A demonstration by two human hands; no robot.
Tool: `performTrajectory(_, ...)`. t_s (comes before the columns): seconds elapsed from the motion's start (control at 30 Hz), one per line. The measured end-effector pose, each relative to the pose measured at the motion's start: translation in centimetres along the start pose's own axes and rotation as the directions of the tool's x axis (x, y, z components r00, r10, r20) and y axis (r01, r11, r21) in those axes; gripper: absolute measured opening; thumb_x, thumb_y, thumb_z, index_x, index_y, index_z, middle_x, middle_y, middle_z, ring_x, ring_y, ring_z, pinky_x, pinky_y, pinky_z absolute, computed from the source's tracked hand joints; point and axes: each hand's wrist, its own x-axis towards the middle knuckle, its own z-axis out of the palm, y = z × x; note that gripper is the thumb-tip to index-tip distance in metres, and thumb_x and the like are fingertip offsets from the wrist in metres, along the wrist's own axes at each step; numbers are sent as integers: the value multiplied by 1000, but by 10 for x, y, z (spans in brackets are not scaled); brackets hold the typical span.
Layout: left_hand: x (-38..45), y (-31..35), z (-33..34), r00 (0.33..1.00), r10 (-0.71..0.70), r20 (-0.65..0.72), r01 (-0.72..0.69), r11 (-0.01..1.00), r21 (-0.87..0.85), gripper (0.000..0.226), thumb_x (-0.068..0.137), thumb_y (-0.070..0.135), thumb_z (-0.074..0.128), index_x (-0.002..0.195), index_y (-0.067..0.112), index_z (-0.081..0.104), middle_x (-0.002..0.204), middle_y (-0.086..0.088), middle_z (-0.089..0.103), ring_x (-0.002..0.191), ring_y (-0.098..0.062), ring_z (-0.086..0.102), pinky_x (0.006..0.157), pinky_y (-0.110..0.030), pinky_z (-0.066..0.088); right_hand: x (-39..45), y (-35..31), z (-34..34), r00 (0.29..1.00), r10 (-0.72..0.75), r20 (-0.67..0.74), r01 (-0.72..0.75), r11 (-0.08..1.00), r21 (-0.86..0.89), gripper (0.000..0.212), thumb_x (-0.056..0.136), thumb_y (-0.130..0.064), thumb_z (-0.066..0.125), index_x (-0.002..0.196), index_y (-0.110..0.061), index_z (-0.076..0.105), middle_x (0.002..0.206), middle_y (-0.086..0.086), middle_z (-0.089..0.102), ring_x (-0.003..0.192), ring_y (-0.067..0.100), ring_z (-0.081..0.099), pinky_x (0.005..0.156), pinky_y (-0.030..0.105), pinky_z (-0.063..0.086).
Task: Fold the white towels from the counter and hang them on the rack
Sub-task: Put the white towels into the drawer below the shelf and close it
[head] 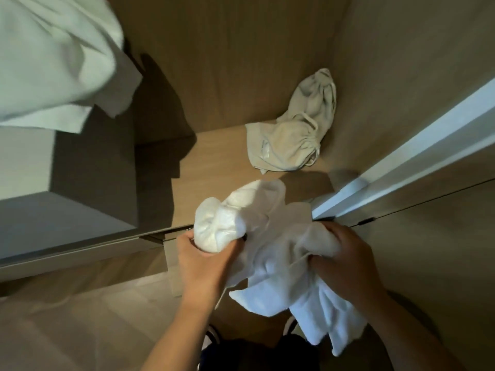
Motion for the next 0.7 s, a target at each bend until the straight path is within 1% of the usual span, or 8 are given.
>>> performTrajectory(0.13,-15,40,-42,997,74,-14,-74,997,1,60,68,27,87,109,19,44,99,7,54,87,-3,55,64,-23,46,-20,-56,-32,999,-29,-45,30,999,19,53,68,-7,76,119,-19,64,108,-5,63,97,13,56,79,22,41)
performTrajectory(0.27,-28,70,-77,993,112,28,-113,994,12,72,63,41,90,115,15,47,104,1,59,92,-10,61,74,-32,56,-39,-104,-49,985,-101,-139,102,995,0,50,68,-7,76,115,-19,65,103,-9,62,92,9,56,72,4,36)
performTrajectory(0.37,-40,90,-102,990,131,57,-132,991,1,86,50,54,86,117,12,55,107,-7,65,93,-16,67,67,-30,58,-54,-136,-60,973,-129,-192,130,992,-8,44,68,-18,71,111,-20,66,100,-5,66,92,13,60,72,8,38)
performTrajectory(0.43,-46,105,-118,987,146,65,-145,989,-32,74,62,41,88,118,12,49,109,-4,60,93,-14,62,67,-27,52,-64,-157,-65,955,-170,-241,163,985,-47,48,66,-27,63,113,-18,67,102,-2,67,93,17,61,74,15,39)
performTrajectory(0.47,-49,113,-125,986,153,69,-151,988,-34,69,68,36,87,118,15,44,110,-2,56,93,-14,59,70,-28,50,-67,-165,-68,939,-202,-277,192,979,-64,50,66,-30,62,114,-17,67,101,0,67,94,19,61,75,14,39)
performTrajectory(0.53,-51,128,-140,982,172,76,-169,985,-36,68,69,37,86,117,16,42,109,-1,55,95,-17,59,74,-32,50,-71,-181,-74,932,-184,-311,190,982,-12,45,69,-27,69,114,-19,68,99,-4,63,94,19,60,77,11,38)
performTrajectory(0.6,-55,147,-152,979,193,68,-189,981,-51,69,67,37,86,118,14,45,106,-2,60,93,-18,62,68,-31,49,-70,-196,-83,952,-137,-275,148,989,17,46,71,-18,78,115,-24,66,101,-8,60,99,19,60,80,18,38)
performTrajectory(0.7,-55,176,-163,972,226,62,-222,973,-64,72,62,40,87,116,11,49,100,-3,64,87,-17,64,60,-28,45,-63,-217,-99,952,-173,-253,168,985,-40,42,75,-27,75,116,-32,63,106,-8,62,99,16,60,80,20,36)
